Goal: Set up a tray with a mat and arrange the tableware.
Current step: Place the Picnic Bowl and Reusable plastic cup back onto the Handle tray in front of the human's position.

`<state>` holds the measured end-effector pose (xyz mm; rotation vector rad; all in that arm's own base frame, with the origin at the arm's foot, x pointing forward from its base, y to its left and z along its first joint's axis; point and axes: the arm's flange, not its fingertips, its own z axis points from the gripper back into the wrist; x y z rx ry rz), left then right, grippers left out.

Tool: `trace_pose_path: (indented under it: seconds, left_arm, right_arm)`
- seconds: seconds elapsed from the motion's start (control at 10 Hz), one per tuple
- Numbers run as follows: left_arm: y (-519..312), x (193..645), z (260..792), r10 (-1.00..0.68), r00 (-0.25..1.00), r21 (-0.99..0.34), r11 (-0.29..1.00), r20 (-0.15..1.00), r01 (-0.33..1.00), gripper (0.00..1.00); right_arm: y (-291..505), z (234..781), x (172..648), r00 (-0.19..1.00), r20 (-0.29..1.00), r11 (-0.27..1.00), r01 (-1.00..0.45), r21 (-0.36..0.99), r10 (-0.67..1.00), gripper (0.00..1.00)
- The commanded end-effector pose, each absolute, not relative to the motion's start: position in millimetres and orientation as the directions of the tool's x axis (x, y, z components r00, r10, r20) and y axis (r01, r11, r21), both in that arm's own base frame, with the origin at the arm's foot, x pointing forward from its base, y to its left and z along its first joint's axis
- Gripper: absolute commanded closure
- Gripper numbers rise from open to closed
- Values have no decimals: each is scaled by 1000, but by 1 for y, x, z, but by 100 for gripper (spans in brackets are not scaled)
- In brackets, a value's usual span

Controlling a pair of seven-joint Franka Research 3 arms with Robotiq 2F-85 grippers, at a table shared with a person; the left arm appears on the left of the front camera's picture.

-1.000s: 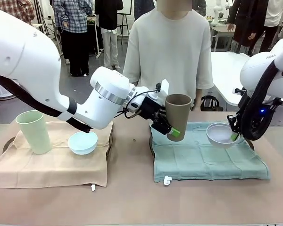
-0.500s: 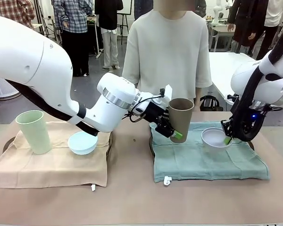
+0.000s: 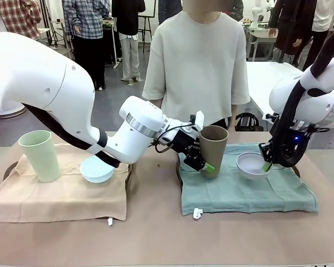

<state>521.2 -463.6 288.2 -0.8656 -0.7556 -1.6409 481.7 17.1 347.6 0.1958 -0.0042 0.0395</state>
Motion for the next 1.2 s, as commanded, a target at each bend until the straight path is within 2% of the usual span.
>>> trace_pose_path:
  seconds: [0.0, 0.1, 0.3, 0.4, 0.5, 0.6, 0.7, 1.1]
  left_arm:
    - [-468, 525, 290, -511, -185, 78, -224, 840, 971, 19]
    - [-469, 525, 289, -513, -182, 77, -220, 839, 972, 19]
    - [-470, 524, 290, -515, -176, 73, -215, 839, 974, 19]
    - [-470, 525, 290, -519, -174, 70, -214, 837, 974, 19]
    - [-470, 524, 291, -528, -163, 59, -207, 834, 976, 0]
    - [-468, 524, 294, -540, -159, 53, -206, 827, 977, 0]
    - [-465, 524, 296, -559, -155, 49, -200, 814, 979, 0]
    - [-439, 522, 308, -679, -100, -1, -146, 727, 989, 0]
  right_arm:
    - [17, 339, 490, 999, 24, 974, -44, 220, 40, 95]
    - [15, 335, 491, 999, 18, 976, -44, 214, 41, 75]
    - [13, 329, 493, 999, 9, 976, -50, 214, 49, 15]
    - [13, 329, 493, 999, 9, 975, -50, 215, 49, 0]
    - [13, 330, 491, 999, 10, 977, -50, 206, 49, 0]
    - [12, 336, 490, 999, 18, 981, -40, 190, 37, 0]
    - [9, 349, 483, 999, 34, 985, -44, 169, 39, 40]
    - [-6, 413, 452, 994, 102, 996, -39, 83, 30, 0]
